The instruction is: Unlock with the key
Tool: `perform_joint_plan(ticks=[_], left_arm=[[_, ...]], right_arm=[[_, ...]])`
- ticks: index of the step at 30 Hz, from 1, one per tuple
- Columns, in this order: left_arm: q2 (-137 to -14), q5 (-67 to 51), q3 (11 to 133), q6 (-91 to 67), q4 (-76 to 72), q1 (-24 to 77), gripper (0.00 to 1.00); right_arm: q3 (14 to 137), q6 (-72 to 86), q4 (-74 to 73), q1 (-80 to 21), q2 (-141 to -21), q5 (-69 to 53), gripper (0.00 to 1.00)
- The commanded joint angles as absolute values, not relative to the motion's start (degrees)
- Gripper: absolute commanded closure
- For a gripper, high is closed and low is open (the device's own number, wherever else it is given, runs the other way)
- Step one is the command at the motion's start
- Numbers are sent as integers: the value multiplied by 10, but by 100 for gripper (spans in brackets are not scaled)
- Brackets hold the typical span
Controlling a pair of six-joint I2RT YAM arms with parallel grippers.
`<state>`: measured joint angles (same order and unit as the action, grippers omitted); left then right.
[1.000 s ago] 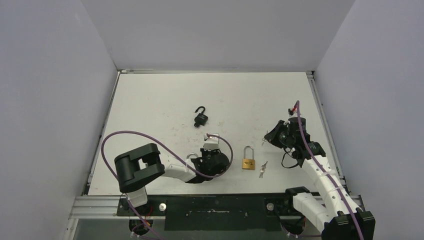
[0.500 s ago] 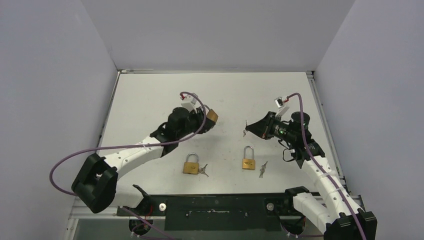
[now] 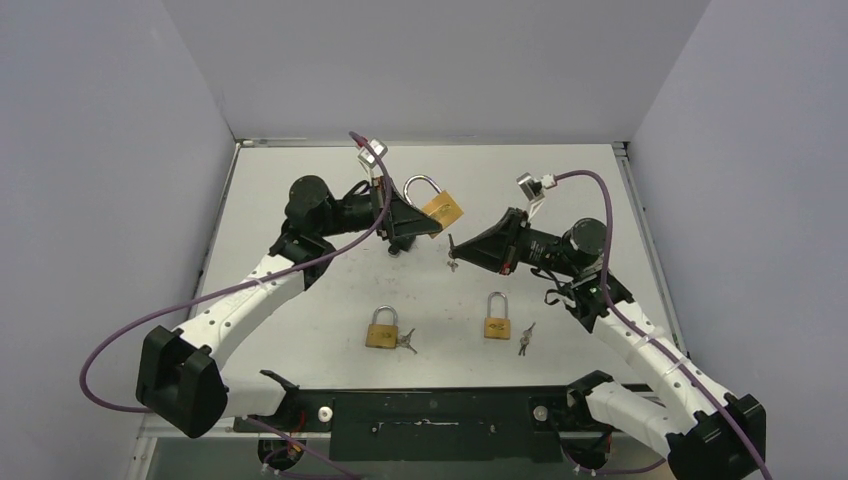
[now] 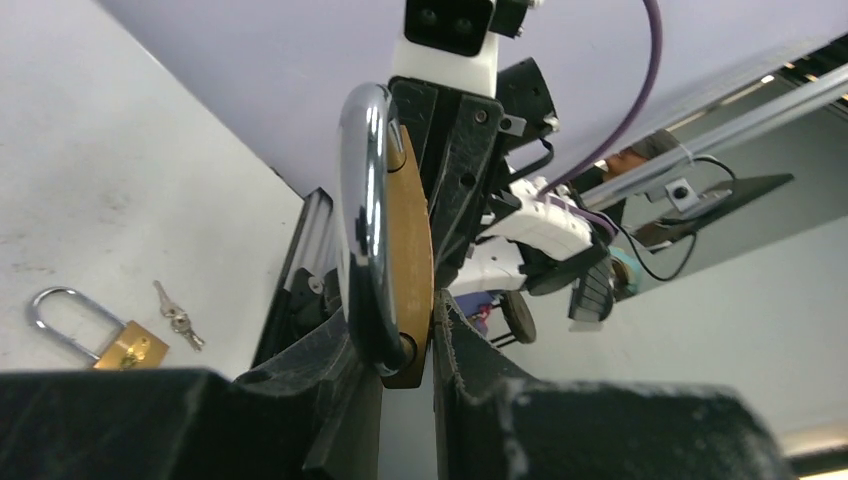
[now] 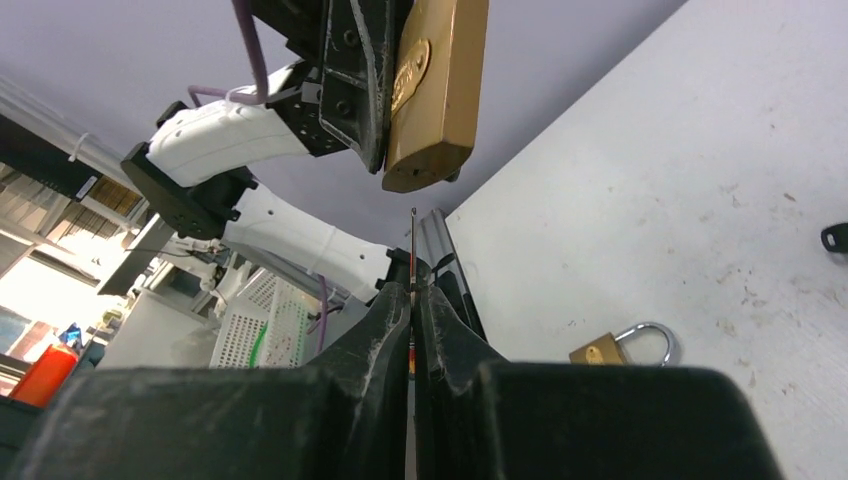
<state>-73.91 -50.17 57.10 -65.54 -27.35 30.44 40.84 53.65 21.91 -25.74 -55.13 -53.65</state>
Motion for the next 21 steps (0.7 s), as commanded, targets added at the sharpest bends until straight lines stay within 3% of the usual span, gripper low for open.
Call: perform_joint_plan(ticks=[1, 8, 21], left_arm=[[-706, -578, 618, -733, -400, 295, 100], [-702, -591, 621, -740, -422, 295, 100], [-705, -539, 635, -732, -383, 279, 100]], right_arm=[[461, 549, 279, -264, -544, -557, 100], [522, 498, 180, -279, -562, -560, 100], [525, 452, 113, -284, -560, -535, 100]])
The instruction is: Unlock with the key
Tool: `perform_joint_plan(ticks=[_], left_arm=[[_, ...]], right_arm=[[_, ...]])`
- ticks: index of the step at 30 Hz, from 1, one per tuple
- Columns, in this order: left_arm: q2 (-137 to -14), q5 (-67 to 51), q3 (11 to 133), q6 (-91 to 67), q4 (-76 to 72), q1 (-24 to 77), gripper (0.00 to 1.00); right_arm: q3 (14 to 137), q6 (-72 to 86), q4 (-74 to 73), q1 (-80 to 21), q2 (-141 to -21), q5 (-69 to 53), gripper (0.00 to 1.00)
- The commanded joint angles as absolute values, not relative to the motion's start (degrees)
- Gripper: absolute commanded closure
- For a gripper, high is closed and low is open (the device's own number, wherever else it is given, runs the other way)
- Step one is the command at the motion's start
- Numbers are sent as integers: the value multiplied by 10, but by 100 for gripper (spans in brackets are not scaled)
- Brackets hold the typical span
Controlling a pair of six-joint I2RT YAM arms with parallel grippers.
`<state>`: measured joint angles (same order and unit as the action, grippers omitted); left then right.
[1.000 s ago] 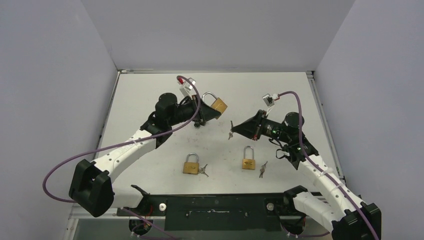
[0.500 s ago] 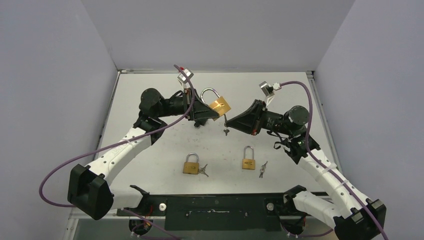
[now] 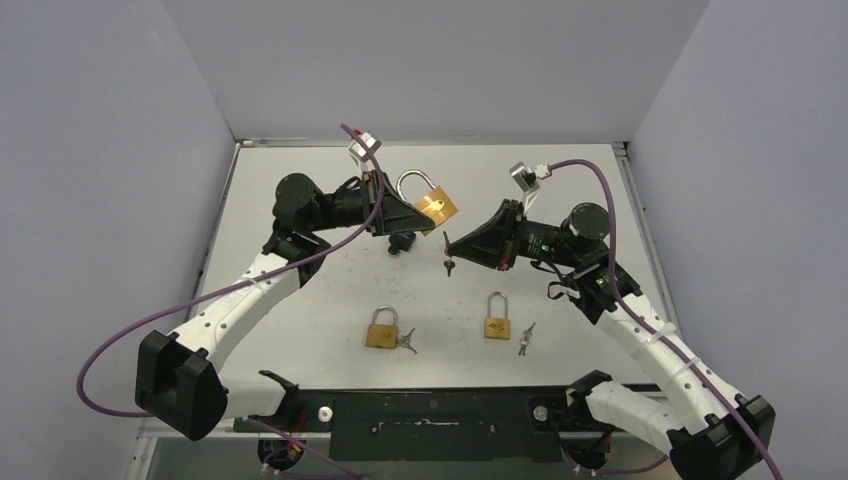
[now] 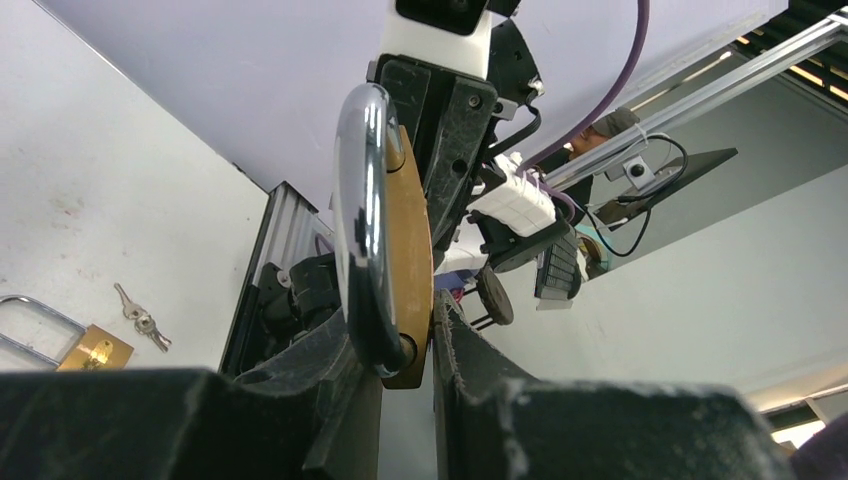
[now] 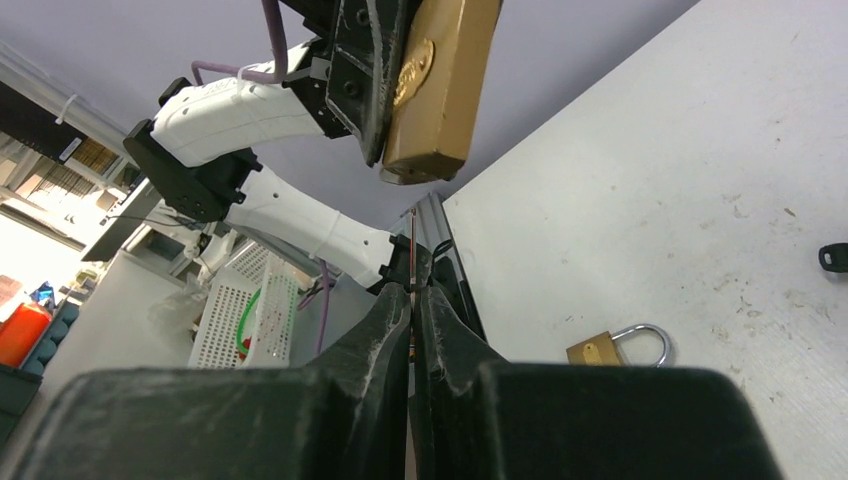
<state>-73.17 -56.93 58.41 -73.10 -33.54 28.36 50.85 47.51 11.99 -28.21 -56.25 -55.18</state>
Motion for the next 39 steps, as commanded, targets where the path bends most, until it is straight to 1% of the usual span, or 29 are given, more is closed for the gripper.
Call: perform_joint_plan(ticks=[1, 14, 22, 31, 39], left_arm=[[-705, -539, 633, -735, -387, 279, 100], [-702, -551, 623, -726, -375, 279, 100], [-700, -538, 628, -691, -335, 279, 100], [-701, -554, 631, -693, -348, 279, 100], [-698, -543, 632, -695, -348, 279, 100]], right_arm=[[526, 451, 113, -284, -561, -535, 100], [547, 467, 153, -289, -582, -539, 100], [544, 468, 172, -292, -577, -541, 100], [557, 460, 134, -291, -590, -518, 100], [559, 452, 122, -290, -598, -516, 100]])
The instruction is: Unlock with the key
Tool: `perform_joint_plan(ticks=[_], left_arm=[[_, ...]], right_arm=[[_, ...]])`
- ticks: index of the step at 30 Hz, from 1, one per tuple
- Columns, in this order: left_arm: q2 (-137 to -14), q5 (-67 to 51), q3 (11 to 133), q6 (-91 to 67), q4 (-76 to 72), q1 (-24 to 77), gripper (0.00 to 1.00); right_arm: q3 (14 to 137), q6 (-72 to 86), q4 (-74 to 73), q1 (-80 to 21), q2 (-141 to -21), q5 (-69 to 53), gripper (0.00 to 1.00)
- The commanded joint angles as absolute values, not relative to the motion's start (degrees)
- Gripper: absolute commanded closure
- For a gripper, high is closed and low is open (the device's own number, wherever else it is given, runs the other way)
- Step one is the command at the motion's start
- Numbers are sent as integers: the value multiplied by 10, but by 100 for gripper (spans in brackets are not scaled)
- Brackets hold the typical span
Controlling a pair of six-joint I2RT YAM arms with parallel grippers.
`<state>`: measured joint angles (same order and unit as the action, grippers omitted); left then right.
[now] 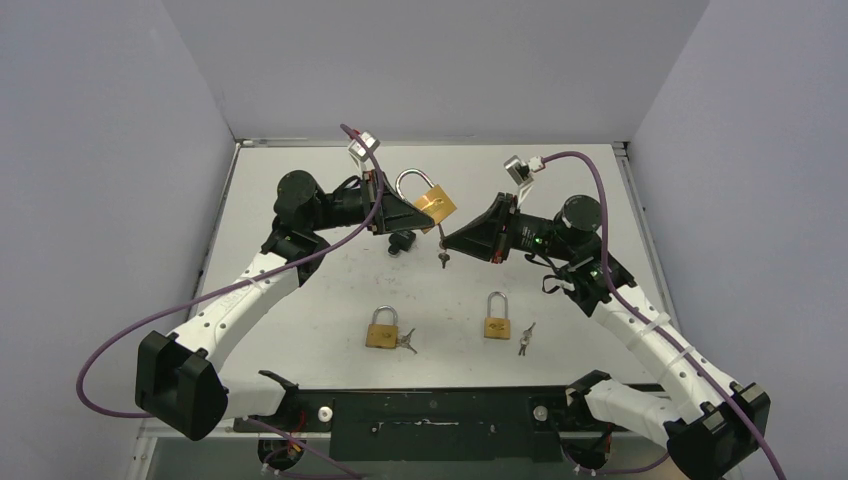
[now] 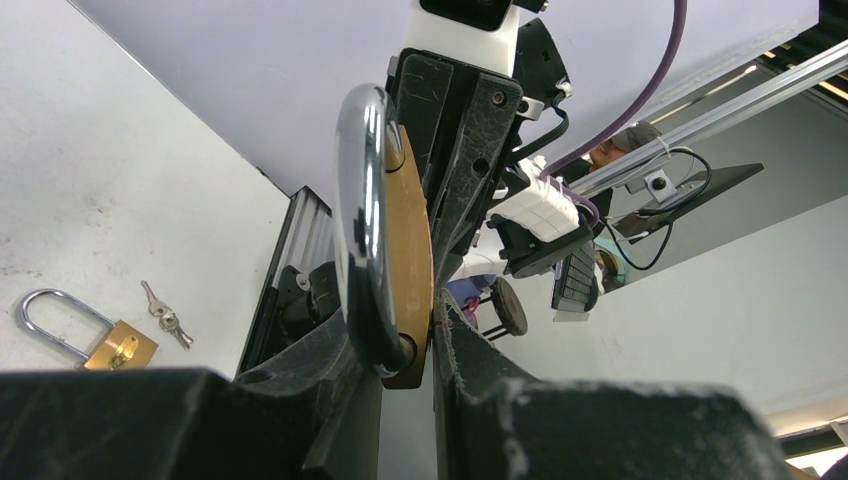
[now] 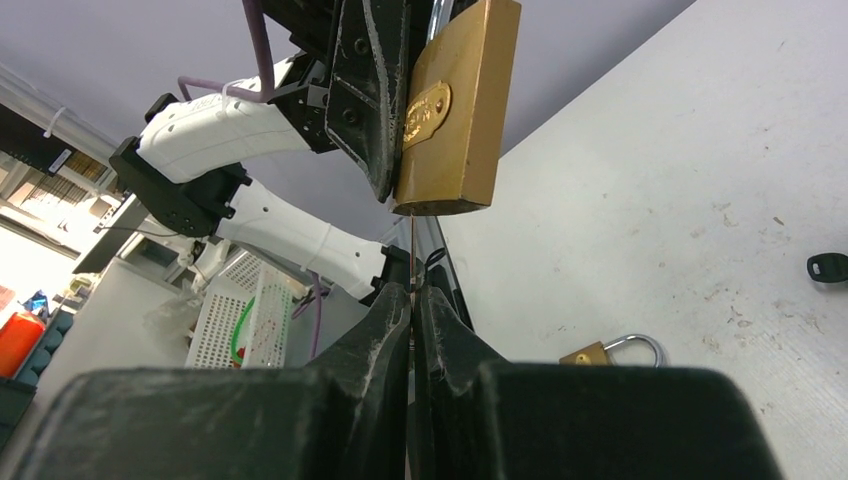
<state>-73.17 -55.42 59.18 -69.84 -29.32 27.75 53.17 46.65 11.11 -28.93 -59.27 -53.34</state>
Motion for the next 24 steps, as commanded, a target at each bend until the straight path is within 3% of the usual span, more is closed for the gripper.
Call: perform_joint_plan(ticks=[1, 24], left_arm=[[-697, -540, 634, -695, -345, 279, 100], [-686, -532, 623, -665, -305, 276, 100]], right_arm=[[559, 451, 121, -290, -596, -514, 100], [548, 451, 142, -286, -571, -492, 100]])
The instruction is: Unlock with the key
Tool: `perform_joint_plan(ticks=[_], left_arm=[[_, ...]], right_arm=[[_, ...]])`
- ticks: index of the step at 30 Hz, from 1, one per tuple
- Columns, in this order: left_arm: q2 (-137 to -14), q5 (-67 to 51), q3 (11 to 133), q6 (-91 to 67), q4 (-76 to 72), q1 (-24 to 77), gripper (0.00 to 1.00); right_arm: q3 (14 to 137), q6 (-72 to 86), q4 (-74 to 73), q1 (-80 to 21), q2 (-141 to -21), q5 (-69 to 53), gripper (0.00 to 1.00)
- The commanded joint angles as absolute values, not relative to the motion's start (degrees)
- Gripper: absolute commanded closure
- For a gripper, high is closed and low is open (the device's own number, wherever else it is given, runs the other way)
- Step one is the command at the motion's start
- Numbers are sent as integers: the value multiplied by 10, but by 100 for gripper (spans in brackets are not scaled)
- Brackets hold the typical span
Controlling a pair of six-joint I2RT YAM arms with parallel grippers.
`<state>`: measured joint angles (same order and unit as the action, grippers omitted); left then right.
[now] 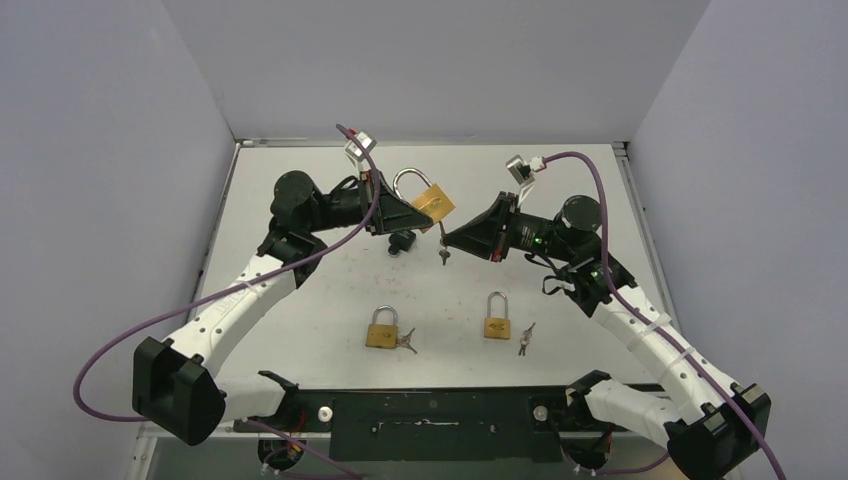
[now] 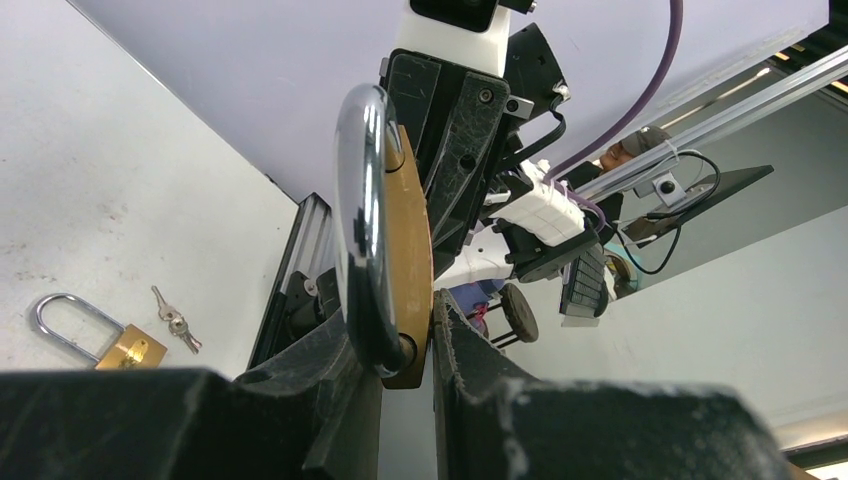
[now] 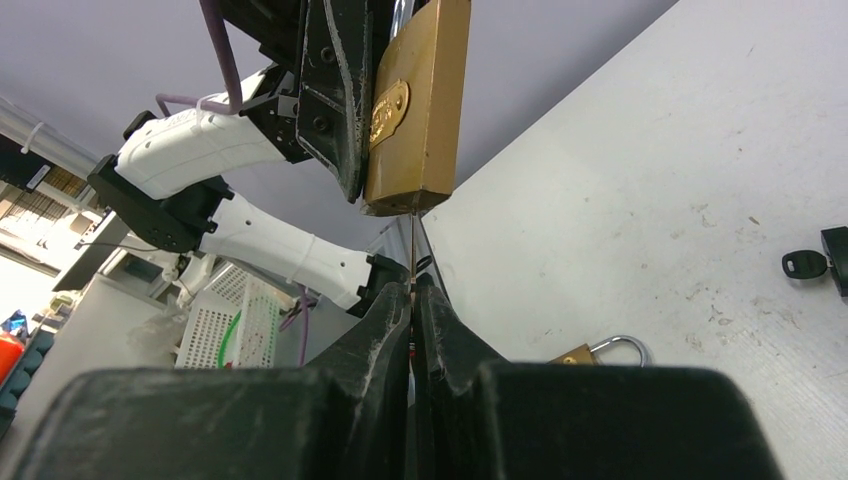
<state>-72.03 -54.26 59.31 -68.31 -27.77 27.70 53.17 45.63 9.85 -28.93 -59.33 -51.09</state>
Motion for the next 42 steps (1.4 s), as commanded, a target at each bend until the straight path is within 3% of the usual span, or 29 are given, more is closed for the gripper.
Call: perform_joint_plan(ticks=[1, 42], left_arm=[[-686, -529, 624, -665, -302, 275, 100], [-677, -500, 612, -666, -297, 275, 100]], right_arm=[[546, 452, 144, -286, -570, -492, 100], [554, 460, 158, -288, -581, -532, 100]])
